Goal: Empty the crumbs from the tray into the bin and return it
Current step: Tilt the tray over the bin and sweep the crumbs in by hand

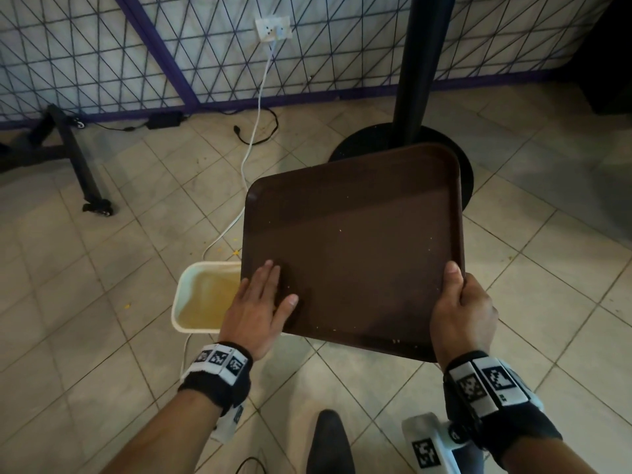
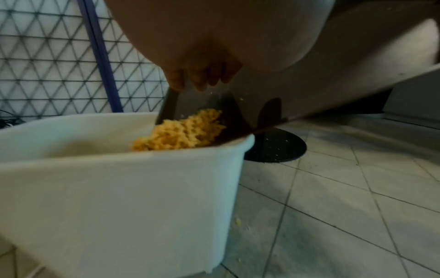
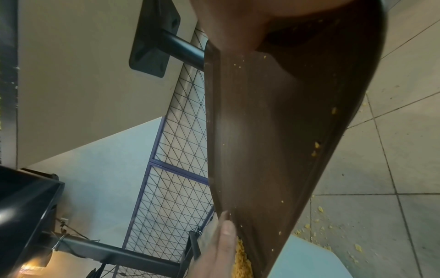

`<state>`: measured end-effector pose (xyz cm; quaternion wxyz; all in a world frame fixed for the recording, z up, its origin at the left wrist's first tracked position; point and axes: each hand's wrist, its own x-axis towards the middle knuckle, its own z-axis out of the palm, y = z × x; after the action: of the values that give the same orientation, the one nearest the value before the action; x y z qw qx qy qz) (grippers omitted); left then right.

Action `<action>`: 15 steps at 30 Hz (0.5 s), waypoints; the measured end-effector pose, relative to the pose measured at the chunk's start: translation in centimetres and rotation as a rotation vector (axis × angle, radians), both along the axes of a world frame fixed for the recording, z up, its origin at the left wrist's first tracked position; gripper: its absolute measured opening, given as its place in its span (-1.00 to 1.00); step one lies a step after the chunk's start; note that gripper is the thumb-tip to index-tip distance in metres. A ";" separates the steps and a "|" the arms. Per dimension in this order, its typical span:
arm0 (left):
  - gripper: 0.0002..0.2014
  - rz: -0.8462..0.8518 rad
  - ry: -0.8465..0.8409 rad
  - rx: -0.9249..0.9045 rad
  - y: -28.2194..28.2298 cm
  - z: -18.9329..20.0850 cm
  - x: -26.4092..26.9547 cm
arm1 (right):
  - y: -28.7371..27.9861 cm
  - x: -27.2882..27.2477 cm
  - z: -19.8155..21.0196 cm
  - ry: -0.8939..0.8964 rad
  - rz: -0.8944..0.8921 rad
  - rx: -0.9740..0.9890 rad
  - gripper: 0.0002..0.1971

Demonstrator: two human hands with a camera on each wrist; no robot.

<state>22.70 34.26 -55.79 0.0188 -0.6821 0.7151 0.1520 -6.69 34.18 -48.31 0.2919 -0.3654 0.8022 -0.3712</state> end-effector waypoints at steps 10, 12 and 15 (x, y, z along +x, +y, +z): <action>-0.13 -0.050 -0.175 0.113 2.4 -2.9 3.4 | 0.0 0.0 0.0 -0.003 0.012 -0.004 -0.55; -0.14 -0.040 -0.179 0.090 2.0 -2.3 4.1 | 0.0 0.0 0.0 0.003 0.012 -0.008 -0.54; -0.22 -0.029 -0.118 0.011 0.8 -1.2 3.2 | 0.0 -0.1 0.0 0.010 0.009 -0.010 -0.54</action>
<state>25.91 35.09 -56.97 0.0668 -0.6792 0.7218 0.1153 -6.81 34.15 -48.35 0.2879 -0.3722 0.8002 -0.3719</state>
